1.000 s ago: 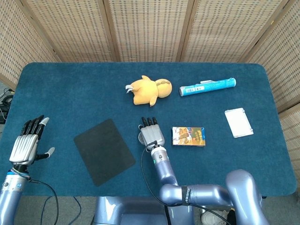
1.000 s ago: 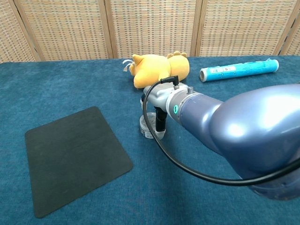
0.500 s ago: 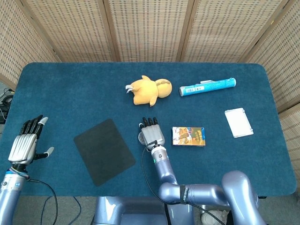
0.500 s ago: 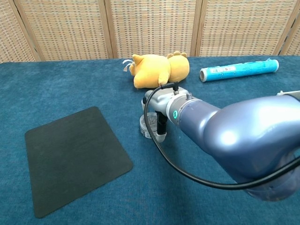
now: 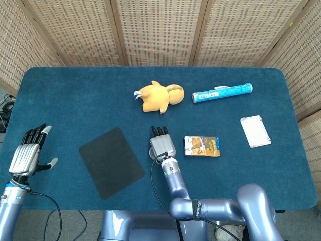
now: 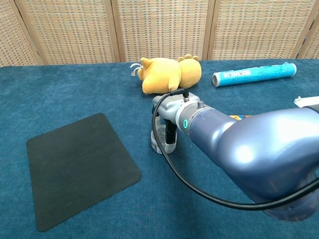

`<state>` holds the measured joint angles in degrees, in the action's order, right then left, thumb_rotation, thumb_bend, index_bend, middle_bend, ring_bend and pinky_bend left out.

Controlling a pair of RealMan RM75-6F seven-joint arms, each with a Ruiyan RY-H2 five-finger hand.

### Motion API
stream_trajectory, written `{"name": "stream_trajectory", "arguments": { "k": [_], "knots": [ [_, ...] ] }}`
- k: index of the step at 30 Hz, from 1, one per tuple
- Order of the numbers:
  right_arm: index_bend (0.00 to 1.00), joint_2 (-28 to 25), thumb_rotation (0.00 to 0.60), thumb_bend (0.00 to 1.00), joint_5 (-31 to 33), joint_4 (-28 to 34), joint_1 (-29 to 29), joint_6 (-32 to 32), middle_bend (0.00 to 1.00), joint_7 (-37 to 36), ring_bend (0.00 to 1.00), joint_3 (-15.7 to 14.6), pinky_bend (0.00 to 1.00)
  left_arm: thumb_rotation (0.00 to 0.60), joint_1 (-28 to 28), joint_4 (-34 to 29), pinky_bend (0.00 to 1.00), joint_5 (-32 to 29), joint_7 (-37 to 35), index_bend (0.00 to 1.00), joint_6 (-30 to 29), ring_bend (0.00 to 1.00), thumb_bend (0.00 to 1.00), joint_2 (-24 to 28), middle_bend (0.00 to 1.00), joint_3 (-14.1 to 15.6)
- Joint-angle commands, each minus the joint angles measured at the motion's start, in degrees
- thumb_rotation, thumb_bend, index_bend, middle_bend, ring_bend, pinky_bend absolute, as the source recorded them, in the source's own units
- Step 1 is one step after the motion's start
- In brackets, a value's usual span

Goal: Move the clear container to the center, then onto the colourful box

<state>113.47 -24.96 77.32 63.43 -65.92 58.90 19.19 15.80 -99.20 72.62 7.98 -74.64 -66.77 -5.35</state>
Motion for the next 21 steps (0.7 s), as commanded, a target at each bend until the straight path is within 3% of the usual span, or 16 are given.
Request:
{"name": "stream_trajectory", "arguments": {
  "k": [1, 11, 21],
  "knots": [
    [0.58, 0.04, 0.6, 0.0, 0.15, 0.07, 0.01, -0.07, 0.0, 0.27, 0.0, 0.0, 0.03, 0.6, 0.0, 0.0, 0.0, -0.08, -0.01, 0.0, 0.11, 0.0, 0.25, 0.03, 0.0, -0.08],
    [0.59, -1.88, 0.6, 0.0, 0.06, 3.07, 0.07, -2.04, 0.0, 1.7, 0.0, 1.16, 0.03, 0.6, -0.02, -0.02, 0.0, -0.42, -0.43, 0.0, 0.73, 0.0, 0.25, 0.15, 0.0, -0.3],
    [0.59, -9.4, 0.6, 0.0, -0.51, 10.62, -2.75, -7.07, 0.0, 3.0, 0.0, 0.79, 0.04, 0.6, -0.27, 0.19, 0.0, -1.31, -0.19, 0.0, 0.53, 0.0, 0.25, 0.4, 0.0, -0.8]
  ]
}}
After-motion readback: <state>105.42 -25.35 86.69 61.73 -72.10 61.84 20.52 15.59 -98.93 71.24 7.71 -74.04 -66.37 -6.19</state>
